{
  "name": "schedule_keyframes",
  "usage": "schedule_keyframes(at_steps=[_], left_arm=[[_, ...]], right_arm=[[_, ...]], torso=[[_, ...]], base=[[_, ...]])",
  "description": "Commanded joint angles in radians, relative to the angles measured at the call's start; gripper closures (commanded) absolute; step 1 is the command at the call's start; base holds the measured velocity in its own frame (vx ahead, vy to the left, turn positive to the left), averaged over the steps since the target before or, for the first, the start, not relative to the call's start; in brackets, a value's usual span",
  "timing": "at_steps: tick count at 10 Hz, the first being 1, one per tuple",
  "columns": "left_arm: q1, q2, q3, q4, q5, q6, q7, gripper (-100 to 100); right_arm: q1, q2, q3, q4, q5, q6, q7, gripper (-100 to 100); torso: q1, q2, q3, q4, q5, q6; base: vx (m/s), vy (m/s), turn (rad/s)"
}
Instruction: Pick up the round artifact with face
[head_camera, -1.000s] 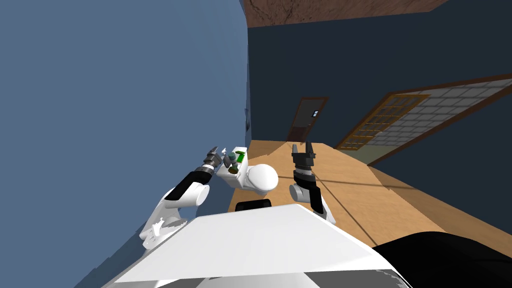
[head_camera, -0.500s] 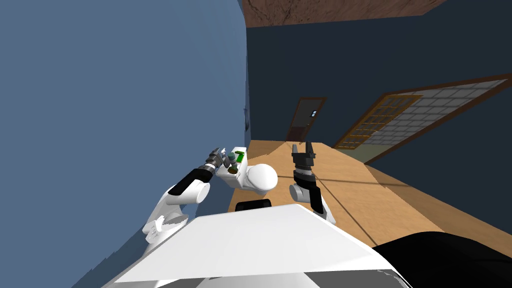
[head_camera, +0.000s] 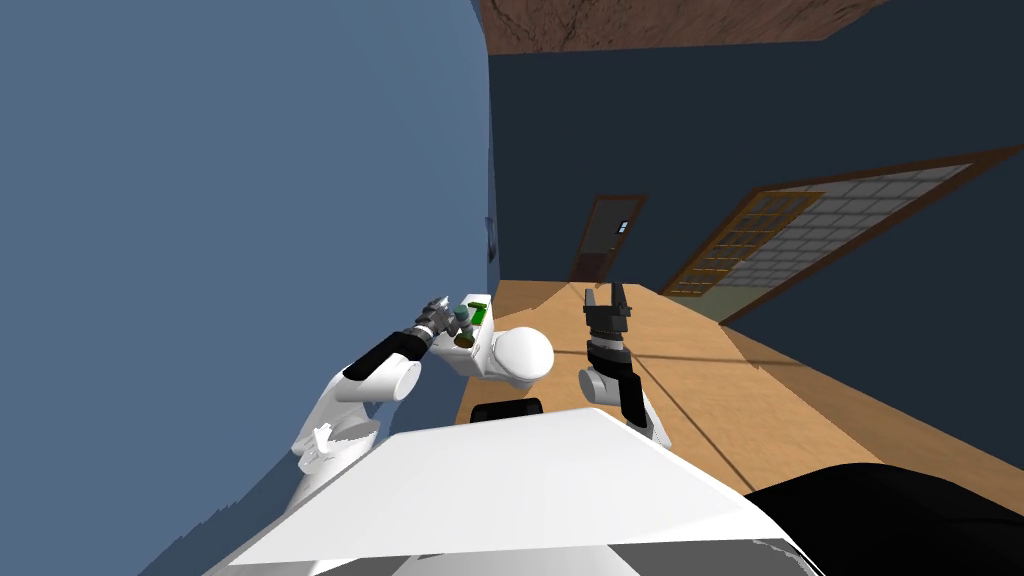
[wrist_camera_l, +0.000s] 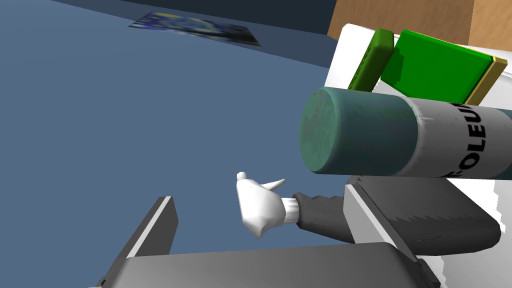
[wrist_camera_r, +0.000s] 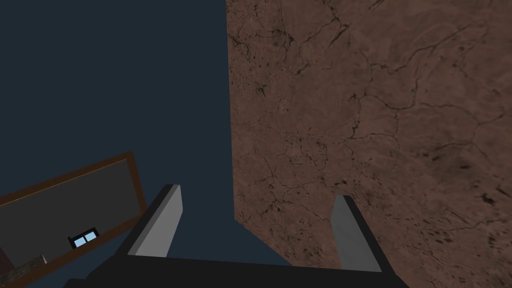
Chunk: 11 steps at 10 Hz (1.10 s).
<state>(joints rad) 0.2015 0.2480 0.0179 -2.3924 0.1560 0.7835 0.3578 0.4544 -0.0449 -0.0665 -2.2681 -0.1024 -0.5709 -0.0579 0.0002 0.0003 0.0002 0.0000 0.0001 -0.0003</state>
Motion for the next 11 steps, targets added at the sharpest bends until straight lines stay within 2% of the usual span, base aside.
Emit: schedule_keyframes(at_steps=[1, 2, 4, 5, 7, 8, 10, 11], left_arm=[[-0.003, -0.001, -0.002, -0.001, -0.001, 0.042, 0.004, -100], [-0.028, 0.005, -0.004, -0.002, 0.009, 0.072, 0.028, -100], [-0.028, 0.005, -0.004, -0.002, 0.009, 0.122, 0.028, -100], [-0.052, 0.011, -0.006, -0.002, 0.018, 0.154, 0.051, -100], [-0.052, 0.011, -0.006, -0.002, 0.018, 0.2, 0.051, -100], [-0.075, 0.017, -0.008, -0.003, 0.027, 0.238, 0.074, -100], [-0.075, 0.017, -0.008, -0.003, 0.027, 0.277, 0.074, -100], [-0.097, 0.022, -0.01, -0.003, 0.036, 0.314, 0.096, -100]], right_arm=[[0.0, 0.0, 0.0, 0.0, 0.0, 0.0, 0.0, 0], [0.0, 0.0, 0.0, 0.0, 0.0, 0.0, 0.0, 0], [0.0, 0.0, 0.0, 0.0, 0.0, 0.0, 0.0, 0], [0.0, 0.0, 0.0, 0.0, 0.0, 0.0, 0.0, 0], [0.0, 0.0, 0.0, 0.0, 0.0, 0.0, 0.0, 0], [0.0, 0.0, 0.0, 0.0, 0.0, 0.0, 0.0, 0], [0.0, 0.0, 0.0, 0.0, 0.0, 0.0, 0.0, 0], [0.0, 0.0, 0.0, 0.0, 0.0, 0.0, 0.0, 0]], torso=[[0.0, 0.0, 0.0, 0.0, 0.0, 0.0], [0.0, 0.0, 0.0, 0.0, 0.0, 0.0], [0.0, 0.0, 0.0, 0.0, 0.0, 0.0], [0.0, 0.0, 0.0, 0.0, 0.0, 0.0], [0.0, 0.0, 0.0, 0.0, 0.0, 0.0], [0.0, 0.0, 0.0, 0.0, 0.0, 0.0], [0.0, 0.0, 0.0, 0.0, 0.0, 0.0], [0.0, 0.0, 0.0, 0.0, 0.0, 0.0]], base=[[0.0, 0.0, 0.0], [-0.007, 0.001, -0.056], [-0.004, 0.002, -0.018], [-0.009, 0.002, -0.065], [-0.005, 0.002, -0.018], [-0.008, 0.001, -0.063], [-0.004, 0.002, -0.021], [-0.007, 0.004, -0.052]])
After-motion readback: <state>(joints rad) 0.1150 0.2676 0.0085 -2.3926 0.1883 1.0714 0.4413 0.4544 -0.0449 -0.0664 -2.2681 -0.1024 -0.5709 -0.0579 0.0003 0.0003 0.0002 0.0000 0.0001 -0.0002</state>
